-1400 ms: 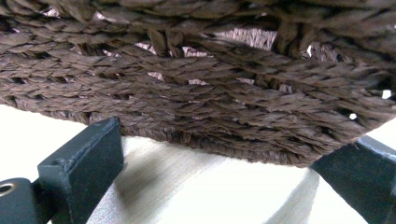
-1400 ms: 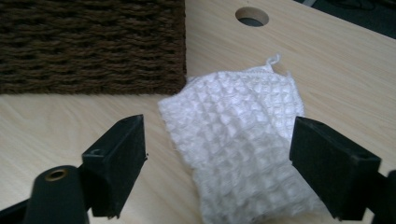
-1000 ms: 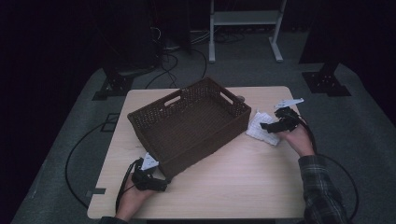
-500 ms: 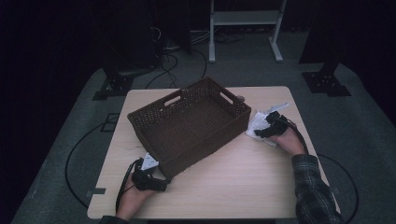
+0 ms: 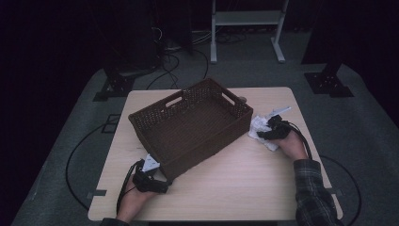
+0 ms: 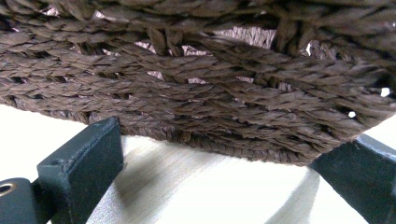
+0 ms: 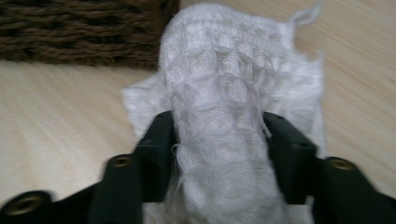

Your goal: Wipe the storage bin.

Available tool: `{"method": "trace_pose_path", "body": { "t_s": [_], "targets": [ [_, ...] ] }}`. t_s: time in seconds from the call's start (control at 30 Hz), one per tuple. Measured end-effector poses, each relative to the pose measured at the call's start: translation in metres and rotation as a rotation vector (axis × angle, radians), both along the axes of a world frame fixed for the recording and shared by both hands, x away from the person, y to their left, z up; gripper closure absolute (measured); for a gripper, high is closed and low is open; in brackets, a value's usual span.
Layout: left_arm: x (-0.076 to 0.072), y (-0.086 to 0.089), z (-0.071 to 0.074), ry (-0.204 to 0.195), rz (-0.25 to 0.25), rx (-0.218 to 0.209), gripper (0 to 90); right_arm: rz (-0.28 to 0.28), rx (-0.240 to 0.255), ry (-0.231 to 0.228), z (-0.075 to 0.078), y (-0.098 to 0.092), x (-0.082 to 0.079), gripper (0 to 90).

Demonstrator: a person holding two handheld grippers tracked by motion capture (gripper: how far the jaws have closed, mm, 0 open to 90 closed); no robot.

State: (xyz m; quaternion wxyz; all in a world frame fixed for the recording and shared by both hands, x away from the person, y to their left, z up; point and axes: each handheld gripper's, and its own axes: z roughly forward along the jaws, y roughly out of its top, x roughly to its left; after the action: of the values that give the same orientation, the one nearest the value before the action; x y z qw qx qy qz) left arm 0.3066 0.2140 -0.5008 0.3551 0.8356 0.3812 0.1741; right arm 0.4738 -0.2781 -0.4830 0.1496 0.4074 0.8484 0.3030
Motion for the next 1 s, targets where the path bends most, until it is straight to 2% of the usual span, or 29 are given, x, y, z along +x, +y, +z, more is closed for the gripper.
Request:
{"method": "trace_pose_path", "body": {
  "t_s": [0.1, 0.17, 0.27, 0.4, 0.6, 0.67, 0.7, 1.0],
  "targets": [
    [0.0, 0.0, 0.0, 0.0, 0.0, 0.0, 1.9, 0.0, 0.016, -0.026, -0.002, 0.001, -0.008, 63.2],
    [0.0, 0.0, 0.0, 0.0, 0.0, 0.0, 1.9, -0.001, 0.023, -0.026, -0.002, 0.0, -0.011, 67.9],
    [0.0, 0.0, 0.0, 0.0, 0.0, 0.0, 1.9, -0.026, 0.073, -0.021, -0.003, -0.003, -0.013, 70.1],
    [0.0, 0.0, 0.0, 0.0, 0.0, 0.001, 1.9, -0.036, 0.128, -0.006, -0.003, -0.01, -0.013, 70.7],
    [0.0, 0.0, 0.0, 0.0, 0.0, 0.0, 1.8, -0.053, 0.152, -0.038, 0.003, -0.016, -0.019, 71.2],
    [0.0, 0.0, 0.0, 0.0, 0.0, 0.0, 1.9, -0.059, 0.169, -0.054, 0.008, -0.018, -0.022, 71.5],
    [0.0, 0.0, 0.0, 0.001, 0.0, 0.0, 1.8, -0.061, 0.195, -0.068, 0.012, -0.021, -0.025, 71.6],
    [0.0, 0.0, 0.0, 0.002, 0.001, -0.001, 1.8, -0.057, 0.259, -0.115, 0.028, -0.024, -0.034, 72.0]
  ]
}}
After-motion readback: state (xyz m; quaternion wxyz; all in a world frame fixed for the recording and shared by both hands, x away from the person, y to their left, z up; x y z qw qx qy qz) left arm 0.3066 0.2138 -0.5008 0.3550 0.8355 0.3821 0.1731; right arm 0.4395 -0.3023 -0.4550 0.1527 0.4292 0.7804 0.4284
